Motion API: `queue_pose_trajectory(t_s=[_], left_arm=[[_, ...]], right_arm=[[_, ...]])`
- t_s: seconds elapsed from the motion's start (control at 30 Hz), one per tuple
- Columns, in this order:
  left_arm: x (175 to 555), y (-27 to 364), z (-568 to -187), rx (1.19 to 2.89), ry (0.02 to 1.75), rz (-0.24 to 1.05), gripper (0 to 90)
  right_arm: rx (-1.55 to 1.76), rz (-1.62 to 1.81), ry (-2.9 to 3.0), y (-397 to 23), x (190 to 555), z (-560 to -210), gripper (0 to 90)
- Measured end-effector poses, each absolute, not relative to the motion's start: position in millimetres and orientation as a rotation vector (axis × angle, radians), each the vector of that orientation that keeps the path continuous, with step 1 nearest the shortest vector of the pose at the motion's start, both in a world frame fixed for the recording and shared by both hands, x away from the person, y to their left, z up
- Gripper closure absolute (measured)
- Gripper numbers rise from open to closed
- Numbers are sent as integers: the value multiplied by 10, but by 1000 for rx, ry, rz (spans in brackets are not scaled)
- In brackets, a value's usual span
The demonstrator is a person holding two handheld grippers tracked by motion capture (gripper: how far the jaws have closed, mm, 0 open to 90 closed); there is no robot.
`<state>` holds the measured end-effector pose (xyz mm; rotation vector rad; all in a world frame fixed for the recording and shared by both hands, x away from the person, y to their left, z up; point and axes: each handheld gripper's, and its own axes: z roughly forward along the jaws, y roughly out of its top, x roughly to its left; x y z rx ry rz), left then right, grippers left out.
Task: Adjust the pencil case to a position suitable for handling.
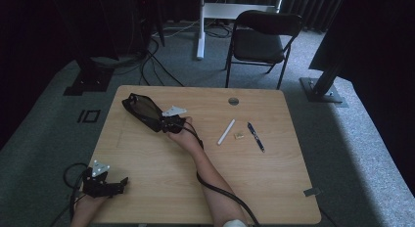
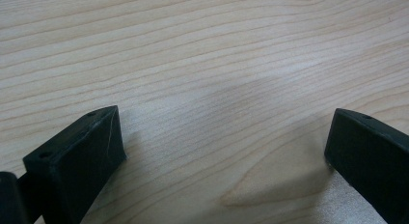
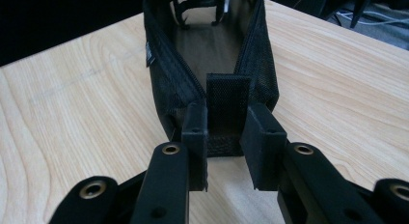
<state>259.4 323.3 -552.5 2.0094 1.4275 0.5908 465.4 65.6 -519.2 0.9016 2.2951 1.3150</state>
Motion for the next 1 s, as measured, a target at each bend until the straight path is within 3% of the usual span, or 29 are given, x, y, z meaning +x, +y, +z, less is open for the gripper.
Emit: queue_pose_trajectory(t_s=[1.0], left_arm=[[2594,3231,-5526,2005,1430,590,3]], right_arm=[[898,1325,2300,396,4361,-5188,729]])
